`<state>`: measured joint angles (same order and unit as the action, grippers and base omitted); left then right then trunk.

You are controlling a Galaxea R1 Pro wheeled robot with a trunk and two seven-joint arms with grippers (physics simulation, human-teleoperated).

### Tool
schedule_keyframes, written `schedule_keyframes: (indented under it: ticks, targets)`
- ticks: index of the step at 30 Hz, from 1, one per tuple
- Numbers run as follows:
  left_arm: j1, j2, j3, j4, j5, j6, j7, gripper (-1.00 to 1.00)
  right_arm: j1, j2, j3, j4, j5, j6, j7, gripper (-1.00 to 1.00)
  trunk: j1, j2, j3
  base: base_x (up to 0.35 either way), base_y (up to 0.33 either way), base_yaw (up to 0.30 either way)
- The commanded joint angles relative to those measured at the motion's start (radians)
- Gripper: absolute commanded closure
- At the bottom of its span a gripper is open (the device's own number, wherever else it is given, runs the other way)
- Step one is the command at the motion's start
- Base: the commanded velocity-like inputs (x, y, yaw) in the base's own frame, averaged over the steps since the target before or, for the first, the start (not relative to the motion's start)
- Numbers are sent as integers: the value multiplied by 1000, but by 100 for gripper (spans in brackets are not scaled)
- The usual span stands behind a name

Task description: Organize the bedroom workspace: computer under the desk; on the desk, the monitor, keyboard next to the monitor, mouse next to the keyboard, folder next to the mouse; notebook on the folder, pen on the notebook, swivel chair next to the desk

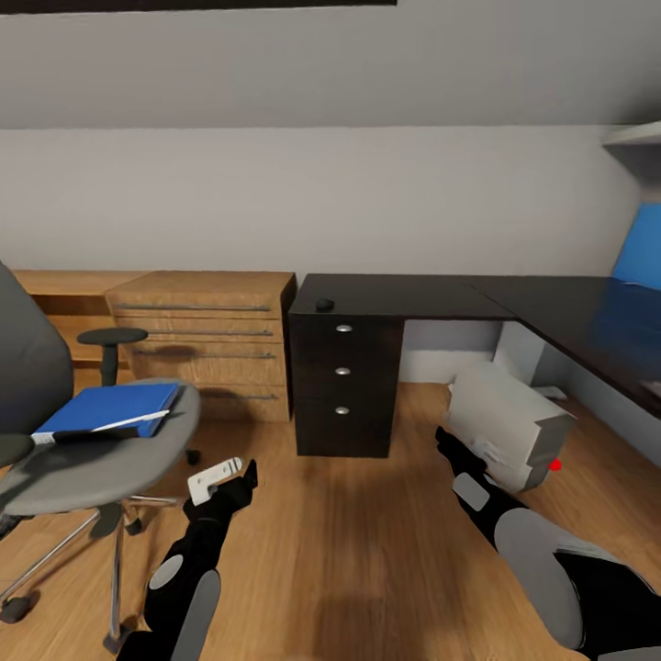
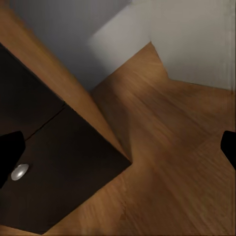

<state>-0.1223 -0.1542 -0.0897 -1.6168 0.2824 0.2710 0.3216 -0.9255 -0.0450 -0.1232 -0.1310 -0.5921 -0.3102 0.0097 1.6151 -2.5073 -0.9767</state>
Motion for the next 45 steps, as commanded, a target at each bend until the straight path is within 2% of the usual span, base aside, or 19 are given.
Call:
schedule_keyframes:
  ticks: [1, 3, 5, 9, 20, 40, 45]
  targets:
    - [0, 0, -4, -1, 9, 3, 8, -100, -1, 0, -7, 1, 3, -2, 1, -100, 0, 0, -1, 0, 0, -297]
    - [0, 1, -26, 1, 7, 3, 8, -100, -1, 0, -7, 1, 3, -2, 1, -100, 0, 0, -1, 0, 0, -297]
    - [0, 1, -66, 15, 6, 4, 11, -100, -1, 0, -7, 1, 4, -2, 1, -100, 0, 0, -1, 0, 0, -297]
    - [0, 2, -106, 68, 3, 4, 20, -100, 0, 1, -7, 2, 4, -2, 1, -100, 0, 0, -1, 0, 0, -287]
    - [0, 5, -101, 73, 2, 0, 28, -100, -1, 3, -6, 2, 5, -2, 1, -100, 0, 0, -1, 0, 0, -56]
    - [0, 6, -70, 42, 4, -6, 31, -100, -1, 3, -1, 1, 7, 1, 1, -100, 0, 0, -1, 0, 0, 0]
    - [0, 5, -72, 39, 4, -6, 30, -100, -1, 5, 19, 1, 7, 2, 1, -100, 2, -2, -20, 0, 0, 0]
